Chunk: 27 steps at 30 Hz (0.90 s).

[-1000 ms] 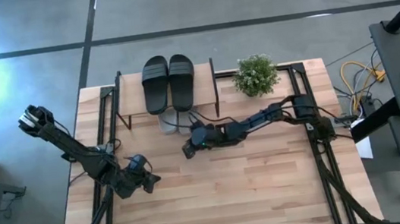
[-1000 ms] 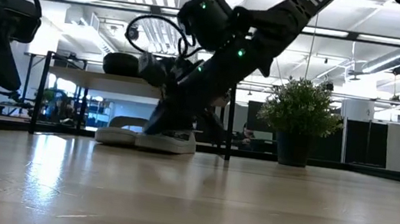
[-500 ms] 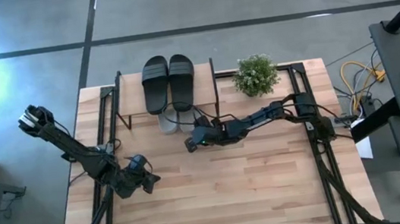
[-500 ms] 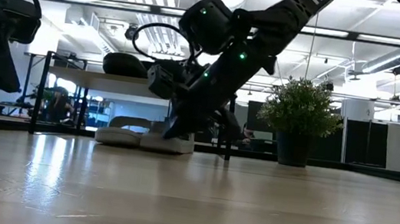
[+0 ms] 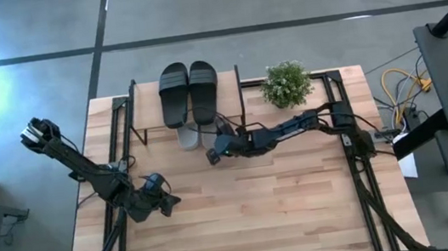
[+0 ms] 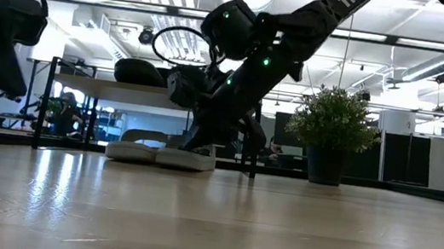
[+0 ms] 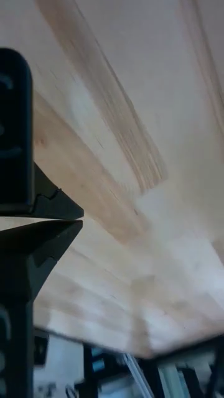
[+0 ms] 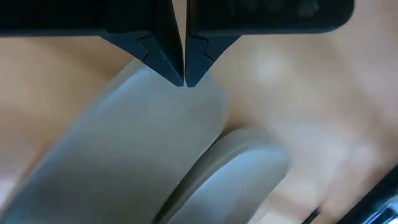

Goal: Pick and place slides into the shelf
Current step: Return to Home Position

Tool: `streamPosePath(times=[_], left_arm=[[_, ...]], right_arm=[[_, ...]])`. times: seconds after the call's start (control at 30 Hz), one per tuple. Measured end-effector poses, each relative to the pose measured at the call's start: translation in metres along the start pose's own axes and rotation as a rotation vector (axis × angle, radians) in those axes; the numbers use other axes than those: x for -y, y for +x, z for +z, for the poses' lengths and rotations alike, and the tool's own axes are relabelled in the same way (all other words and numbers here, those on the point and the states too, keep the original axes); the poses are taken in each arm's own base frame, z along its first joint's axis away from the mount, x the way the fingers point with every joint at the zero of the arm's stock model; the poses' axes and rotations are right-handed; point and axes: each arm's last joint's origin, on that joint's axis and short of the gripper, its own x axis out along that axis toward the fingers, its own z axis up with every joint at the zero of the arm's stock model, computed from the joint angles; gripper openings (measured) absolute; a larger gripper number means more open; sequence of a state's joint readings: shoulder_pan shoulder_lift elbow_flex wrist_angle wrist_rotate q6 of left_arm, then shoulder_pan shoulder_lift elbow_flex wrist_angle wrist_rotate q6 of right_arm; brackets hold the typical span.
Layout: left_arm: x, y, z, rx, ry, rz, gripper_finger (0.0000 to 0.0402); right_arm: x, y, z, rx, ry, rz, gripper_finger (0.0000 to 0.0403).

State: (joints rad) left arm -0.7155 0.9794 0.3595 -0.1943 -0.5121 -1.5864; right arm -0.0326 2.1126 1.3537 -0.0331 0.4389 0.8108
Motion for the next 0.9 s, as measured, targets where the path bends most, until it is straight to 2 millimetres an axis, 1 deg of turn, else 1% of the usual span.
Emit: streamPosePath(times=[0.1,0.17,0.23,0.33,0.4,0.47,0.5,0.63,0.7,0.77,0.83,0.9], left_arm=[[0.006,0.0,0.001,0.045,0.003,-0.052,0.0],[0.014,-0.001,0.003,0.108,0.045,-0.127,0.0],[0.022,-0.001,0.009,0.197,0.095,-0.197,0.0],[0.029,0.002,0.022,0.298,0.15,-0.264,0.0],[0.035,0.003,0.034,0.345,0.178,-0.306,0.0],[0.039,0.005,0.048,0.374,0.223,-0.346,0.0],[0.04,0.007,0.056,0.387,0.251,-0.365,0.0],[0.039,0.012,0.09,0.412,0.356,-0.442,0.0],[0.036,0.012,0.106,0.41,0.381,-0.487,0.0],[0.032,0.008,0.119,0.404,0.404,-0.516,0.0],[0.029,0.002,0.129,0.41,0.432,-0.558,0.0],[0.024,-0.005,0.138,0.41,0.442,-0.571,0.0]], right_arm=[[-0.009,-0.014,0.001,-0.057,0.005,0.07,0.0009],[-0.018,-0.032,0.004,-0.061,-0.017,0.11,0.0009],[-0.027,-0.056,0.011,-0.043,-0.062,0.156,0.0008],[-0.037,-0.093,0.027,-0.031,-0.201,0.277,0.0009],[-0.039,-0.114,0.037,-0.064,-0.303,0.409,0.0008],[-0.036,-0.125,0.041,-0.118,-0.366,0.52,0.0008],[-0.032,-0.127,0.041,-0.144,-0.372,0.541,0.0009],[-0.004,-0.119,0.041,-0.232,-0.353,0.488,0.0008],[0.009,-0.122,0.044,-0.245,-0.32,0.467,0.0008],[0.021,-0.133,0.049,-0.223,-0.3,0.468,0.0009],[0.032,-0.147,0.054,-0.191,-0.286,0.466,0.0009],[0.046,-0.163,0.059,-0.123,-0.269,0.428,0.0009]])
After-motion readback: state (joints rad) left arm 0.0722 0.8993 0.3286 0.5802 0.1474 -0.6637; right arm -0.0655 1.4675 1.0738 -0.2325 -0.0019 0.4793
